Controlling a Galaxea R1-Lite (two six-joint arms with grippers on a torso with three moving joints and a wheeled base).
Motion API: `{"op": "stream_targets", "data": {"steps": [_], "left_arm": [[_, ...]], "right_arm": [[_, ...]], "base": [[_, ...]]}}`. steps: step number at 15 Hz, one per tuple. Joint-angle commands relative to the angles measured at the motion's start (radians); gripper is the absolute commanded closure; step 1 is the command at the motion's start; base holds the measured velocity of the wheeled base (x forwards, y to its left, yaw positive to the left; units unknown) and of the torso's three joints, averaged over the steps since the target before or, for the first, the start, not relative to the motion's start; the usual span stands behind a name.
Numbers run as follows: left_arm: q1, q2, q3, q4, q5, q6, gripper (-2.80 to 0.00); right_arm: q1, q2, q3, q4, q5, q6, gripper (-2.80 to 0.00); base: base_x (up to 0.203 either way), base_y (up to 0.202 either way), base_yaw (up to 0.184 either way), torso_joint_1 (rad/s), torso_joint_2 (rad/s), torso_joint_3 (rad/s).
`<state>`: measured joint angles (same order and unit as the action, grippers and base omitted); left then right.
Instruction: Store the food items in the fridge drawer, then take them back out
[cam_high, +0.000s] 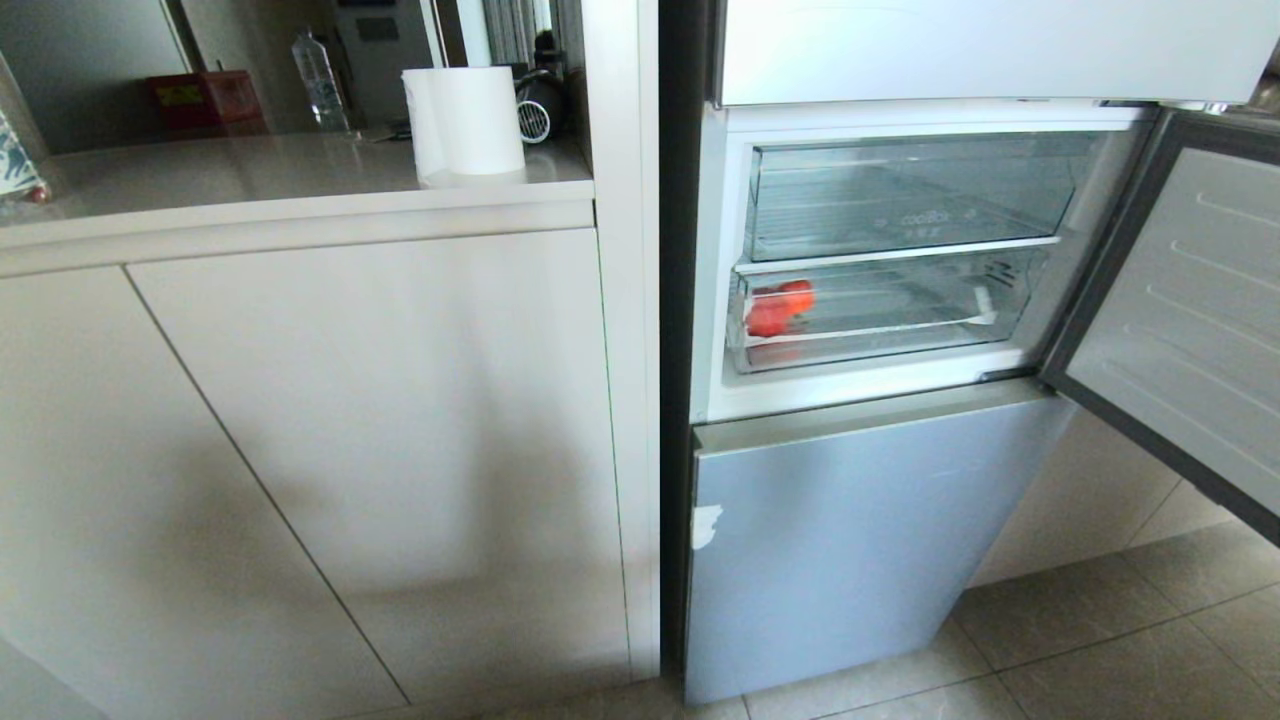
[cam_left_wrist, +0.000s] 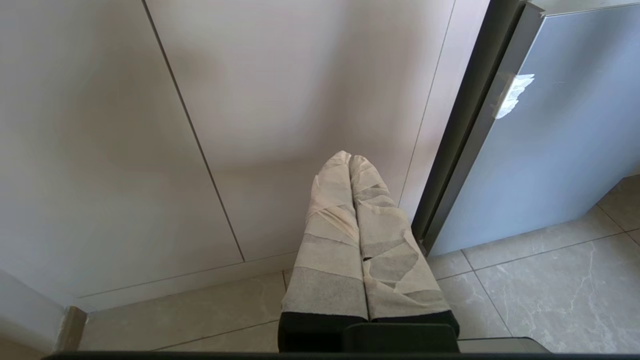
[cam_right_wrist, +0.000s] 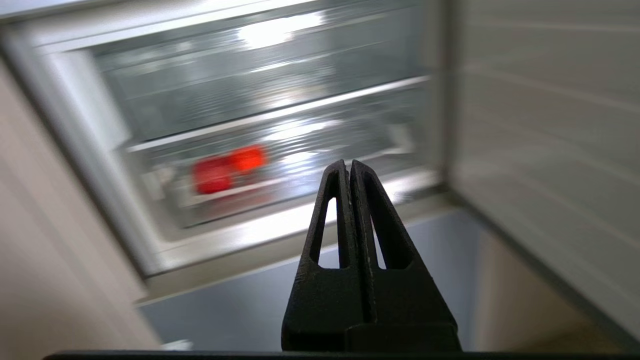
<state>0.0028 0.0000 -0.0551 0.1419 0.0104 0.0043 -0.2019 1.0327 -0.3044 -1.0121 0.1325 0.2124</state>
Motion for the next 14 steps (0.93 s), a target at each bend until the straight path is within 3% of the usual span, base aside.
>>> {"op": "stream_targets", "data": {"steps": [1, 3, 5, 9, 11, 14], "left_arm": [[0.0, 0.002, 0.0, 0.001, 0.0, 0.0, 0.0], [0.0, 0.002, 0.0, 0.001, 0.0, 0.0, 0.0], [0.0, 0.002, 0.0, 0.001, 0.0, 0.0, 0.0], [0.0, 0.002, 0.0, 0.001, 0.0, 0.0, 0.0], [0.0, 0.002, 0.0, 0.001, 0.0, 0.0, 0.0], [0.0, 0.002, 0.0, 0.001, 0.0, 0.0, 0.0]], "right_arm": [[-0.142, -0.291, 0.0, 0.283, -0.048, 0.027, 0.0], [-0.206, -0.335, -0.082, 0.451, -0.202, 0.126, 0.0], [-0.366, -0.333, -0.104, 0.465, -0.212, 0.186, 0.0], [-0.862, -0.302, -0.162, 0.465, -0.024, 0.395, 0.0], [-1.072, -0.282, -0.169, 0.422, 0.066, 0.49, 0.0], [-1.334, -0.207, -0.172, 0.249, 0.201, 0.653, 0.0]], "base": [[0.0, 0.0, 0.0, 0.0, 0.0, 0.0], [0.0, 0.0, 0.0, 0.0, 0.0, 0.0], [0.0, 0.0, 0.0, 0.0, 0.0, 0.0], [0.0, 0.0, 0.0, 0.0, 0.0, 0.0], [0.0, 0.0, 0.0, 0.0, 0.0, 0.0], [0.0, 0.0, 0.0, 0.0, 0.0, 0.0]]}}
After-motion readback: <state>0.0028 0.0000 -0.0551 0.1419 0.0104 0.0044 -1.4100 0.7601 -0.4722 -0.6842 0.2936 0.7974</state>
